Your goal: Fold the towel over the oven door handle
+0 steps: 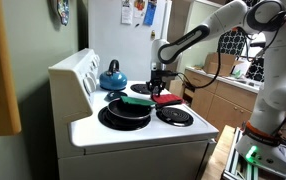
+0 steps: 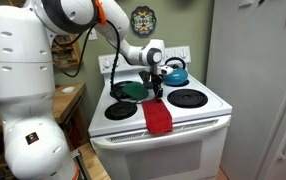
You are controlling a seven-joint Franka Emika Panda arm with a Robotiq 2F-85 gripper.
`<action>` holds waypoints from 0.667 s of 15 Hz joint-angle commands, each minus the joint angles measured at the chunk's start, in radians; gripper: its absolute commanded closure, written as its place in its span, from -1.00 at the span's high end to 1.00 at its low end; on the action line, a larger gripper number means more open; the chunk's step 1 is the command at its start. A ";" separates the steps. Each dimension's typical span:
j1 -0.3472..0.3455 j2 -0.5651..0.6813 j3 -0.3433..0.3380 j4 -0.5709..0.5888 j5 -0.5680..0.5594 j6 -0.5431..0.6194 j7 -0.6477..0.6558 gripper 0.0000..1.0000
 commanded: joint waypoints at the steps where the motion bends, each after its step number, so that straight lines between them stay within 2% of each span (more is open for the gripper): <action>1: 0.014 0.002 -0.020 -0.001 0.017 0.004 -0.008 -0.54; 4: 0.003 -0.031 -0.017 -0.030 0.064 0.008 -0.036 -0.98; 10: -0.011 -0.112 -0.017 -0.105 0.161 0.038 -0.139 -0.98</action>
